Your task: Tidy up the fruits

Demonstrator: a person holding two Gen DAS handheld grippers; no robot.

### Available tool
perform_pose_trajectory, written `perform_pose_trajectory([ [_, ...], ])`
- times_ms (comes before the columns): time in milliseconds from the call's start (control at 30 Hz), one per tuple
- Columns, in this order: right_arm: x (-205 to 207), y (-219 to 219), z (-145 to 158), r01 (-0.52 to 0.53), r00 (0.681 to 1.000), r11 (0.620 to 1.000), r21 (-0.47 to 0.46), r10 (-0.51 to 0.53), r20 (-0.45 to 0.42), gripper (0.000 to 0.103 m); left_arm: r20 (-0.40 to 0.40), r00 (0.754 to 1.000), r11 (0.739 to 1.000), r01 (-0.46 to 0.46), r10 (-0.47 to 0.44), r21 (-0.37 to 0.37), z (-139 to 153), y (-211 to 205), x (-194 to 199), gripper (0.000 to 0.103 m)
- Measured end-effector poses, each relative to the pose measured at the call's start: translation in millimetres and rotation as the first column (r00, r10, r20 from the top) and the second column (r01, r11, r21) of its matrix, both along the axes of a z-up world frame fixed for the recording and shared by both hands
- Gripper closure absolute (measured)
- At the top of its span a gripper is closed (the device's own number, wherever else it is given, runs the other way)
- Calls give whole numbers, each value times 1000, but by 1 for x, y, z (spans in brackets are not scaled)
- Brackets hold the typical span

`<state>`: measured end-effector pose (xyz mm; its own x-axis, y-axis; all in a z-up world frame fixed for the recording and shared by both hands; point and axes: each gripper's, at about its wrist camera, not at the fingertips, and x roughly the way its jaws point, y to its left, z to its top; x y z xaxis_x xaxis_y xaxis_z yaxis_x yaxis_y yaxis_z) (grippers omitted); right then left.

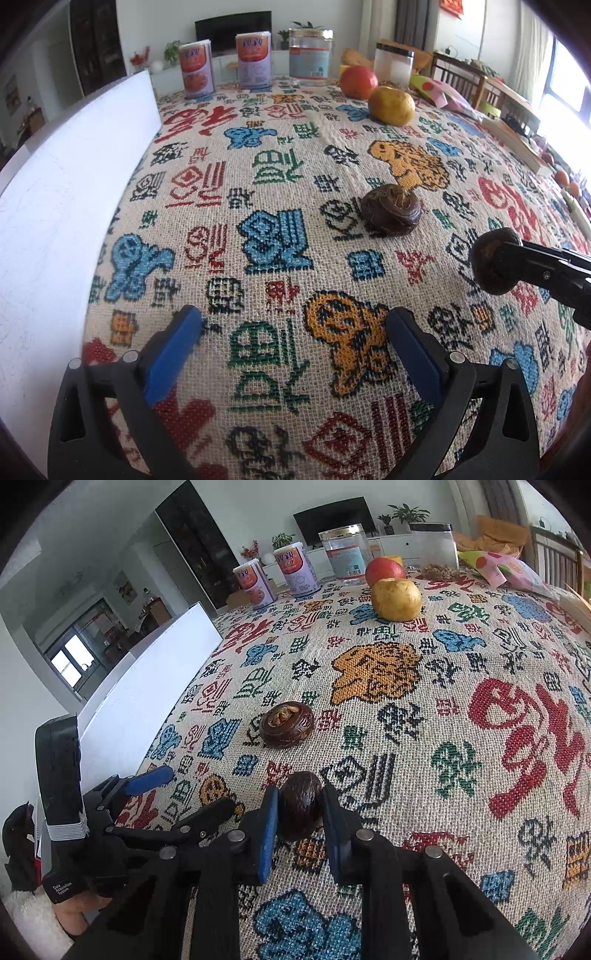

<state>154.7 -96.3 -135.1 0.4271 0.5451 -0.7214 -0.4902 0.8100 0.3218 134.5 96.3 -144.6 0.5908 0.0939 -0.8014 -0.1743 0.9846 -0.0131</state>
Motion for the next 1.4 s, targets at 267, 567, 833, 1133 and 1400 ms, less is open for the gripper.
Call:
perform_pose_trajectory([
  [267,20,-22,30,151,948,755,-638,72,310,80,0,1000,1000,0,0,2,0,0,0,2],
  [567,13,-5,12,62,957,840,-538,103,272,41,0,1000,1000,0,0,2,0,0,0,2],
  [833,1,-142,30,419,898,905,-70,-401,183,33,0,1000,1000,0,0,3,0,0,0,2],
  [1133,11,-175,11,533,846,845,48,-534,-1,33,-15,994,994,110,-111,-24,4,-19,10,4],
  [1400,2,-201,3,597,802,790,136,-594,-67,33,-9,984,983,181,-180,45,7,-53,66,35],
])
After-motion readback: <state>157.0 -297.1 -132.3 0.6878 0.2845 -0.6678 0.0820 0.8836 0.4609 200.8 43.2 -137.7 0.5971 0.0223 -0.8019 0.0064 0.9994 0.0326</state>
